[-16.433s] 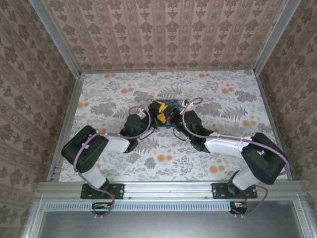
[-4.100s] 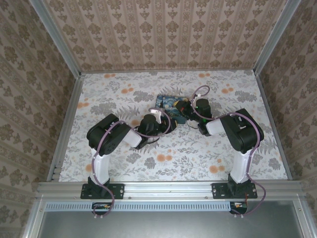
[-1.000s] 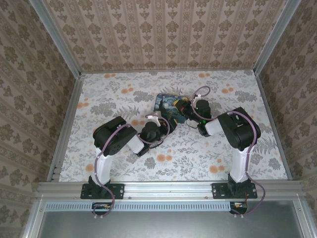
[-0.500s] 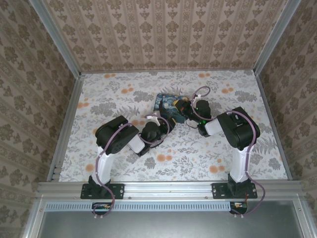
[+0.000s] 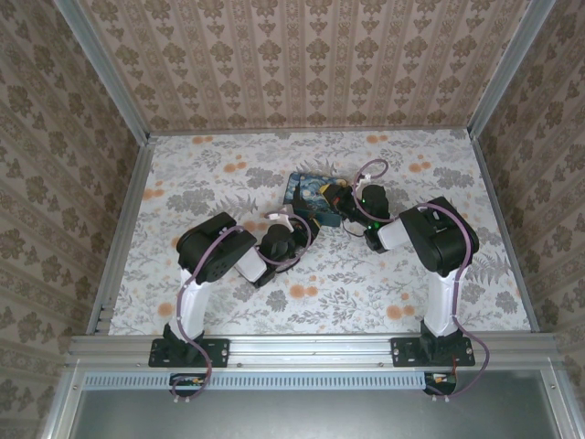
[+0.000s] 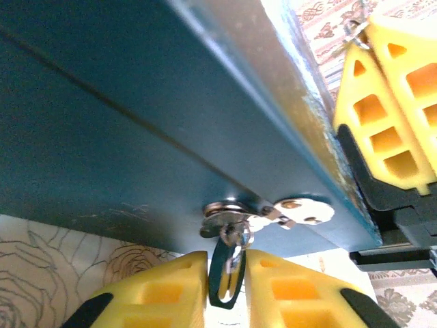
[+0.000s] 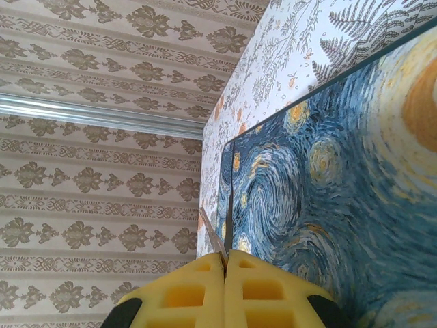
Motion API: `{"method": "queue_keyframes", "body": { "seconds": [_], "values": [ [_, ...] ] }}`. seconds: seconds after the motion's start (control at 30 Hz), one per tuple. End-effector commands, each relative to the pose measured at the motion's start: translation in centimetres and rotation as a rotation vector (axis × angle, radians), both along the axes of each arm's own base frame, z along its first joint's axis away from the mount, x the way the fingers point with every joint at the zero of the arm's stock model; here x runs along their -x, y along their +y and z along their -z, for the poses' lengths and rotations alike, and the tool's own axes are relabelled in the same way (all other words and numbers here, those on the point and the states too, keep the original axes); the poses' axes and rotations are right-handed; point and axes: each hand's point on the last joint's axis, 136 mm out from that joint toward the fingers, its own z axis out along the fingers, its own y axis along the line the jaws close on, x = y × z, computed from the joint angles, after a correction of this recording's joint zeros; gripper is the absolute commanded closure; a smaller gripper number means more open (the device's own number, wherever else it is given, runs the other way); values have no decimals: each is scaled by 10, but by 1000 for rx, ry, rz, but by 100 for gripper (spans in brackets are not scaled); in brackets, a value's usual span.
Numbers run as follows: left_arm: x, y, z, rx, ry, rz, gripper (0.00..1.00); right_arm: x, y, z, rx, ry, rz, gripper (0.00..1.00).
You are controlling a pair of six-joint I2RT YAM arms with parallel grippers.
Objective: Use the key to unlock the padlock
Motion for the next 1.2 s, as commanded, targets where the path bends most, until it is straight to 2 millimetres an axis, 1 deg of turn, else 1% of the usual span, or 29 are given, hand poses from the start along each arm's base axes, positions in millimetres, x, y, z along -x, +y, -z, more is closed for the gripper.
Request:
{"method": "queue_keyframes", "body": {
  "seconds": [0.0,0.2,0.3,0.4,0.53,0.67,0.73,0.8,0.9,1.03,1.17],
  "values": [
    [-5,4,9,-11,17,-15,83,9,-1,37,32,105,-7,100],
    [-6,6,9,-2,23,-14,93,8,0,30,24,95,-14,100],
    [-6,6,7,10,32,-10,100,7,2,22,18,84,-23,100],
    [-5,8,4,25,43,-6,100,7,3,10,15,62,-32,100],
    [-3,12,-3,51,59,2,100,12,3,-10,13,25,-47,100],
    [-1,17,-8,83,84,16,100,25,1,-28,27,-11,-70,100],
    [0,19,-11,92,91,21,100,33,0,-32,32,-16,-80,100],
    [1,21,-13,106,103,25,100,42,-2,-32,34,-15,-93,100],
    [2,24,-15,129,128,31,100,59,-4,-28,36,-1,-109,100],
    [4,25,-19,160,156,44,100,86,-5,-14,45,31,-140,100],
    [8,26,-23,180,177,65,100,112,-6,4,60,58,-154,100]
  ]
}}
